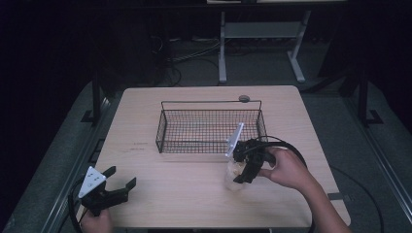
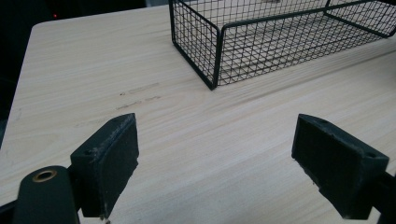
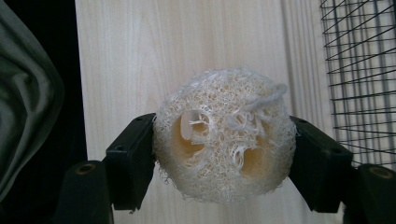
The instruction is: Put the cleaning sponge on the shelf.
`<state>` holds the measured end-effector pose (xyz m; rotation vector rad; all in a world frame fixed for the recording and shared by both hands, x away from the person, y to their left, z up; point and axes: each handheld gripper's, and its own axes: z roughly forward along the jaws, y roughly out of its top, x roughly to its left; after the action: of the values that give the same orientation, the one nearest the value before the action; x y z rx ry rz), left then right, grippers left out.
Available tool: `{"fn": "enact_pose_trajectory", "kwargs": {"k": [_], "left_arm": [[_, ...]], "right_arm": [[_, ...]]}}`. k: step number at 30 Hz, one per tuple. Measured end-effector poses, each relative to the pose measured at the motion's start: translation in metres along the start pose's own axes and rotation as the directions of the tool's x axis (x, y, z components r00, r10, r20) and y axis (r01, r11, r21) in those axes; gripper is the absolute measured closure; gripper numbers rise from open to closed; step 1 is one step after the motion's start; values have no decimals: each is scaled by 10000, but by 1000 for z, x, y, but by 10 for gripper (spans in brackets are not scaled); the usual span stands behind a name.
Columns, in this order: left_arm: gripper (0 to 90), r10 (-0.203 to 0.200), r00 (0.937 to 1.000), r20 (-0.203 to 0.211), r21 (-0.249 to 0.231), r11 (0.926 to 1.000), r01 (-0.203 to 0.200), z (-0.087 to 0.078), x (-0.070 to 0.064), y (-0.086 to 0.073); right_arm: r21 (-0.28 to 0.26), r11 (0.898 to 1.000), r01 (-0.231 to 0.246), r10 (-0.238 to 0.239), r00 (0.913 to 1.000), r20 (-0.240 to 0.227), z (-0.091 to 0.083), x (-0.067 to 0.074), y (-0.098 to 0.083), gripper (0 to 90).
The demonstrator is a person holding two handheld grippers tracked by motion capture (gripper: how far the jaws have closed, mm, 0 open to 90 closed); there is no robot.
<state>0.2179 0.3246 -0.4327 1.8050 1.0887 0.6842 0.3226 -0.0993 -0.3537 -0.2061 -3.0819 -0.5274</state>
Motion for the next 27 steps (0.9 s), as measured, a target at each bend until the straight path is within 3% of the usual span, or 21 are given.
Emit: {"fn": "enact_pose_trajectory", "kwargs": {"k": [27], "left_arm": [[139,-44,10000,81,27,10000,43,1,1,0]], "right_arm": [[-35,10000,-46,46,9999,-108,-18,-14,22,292]]}}
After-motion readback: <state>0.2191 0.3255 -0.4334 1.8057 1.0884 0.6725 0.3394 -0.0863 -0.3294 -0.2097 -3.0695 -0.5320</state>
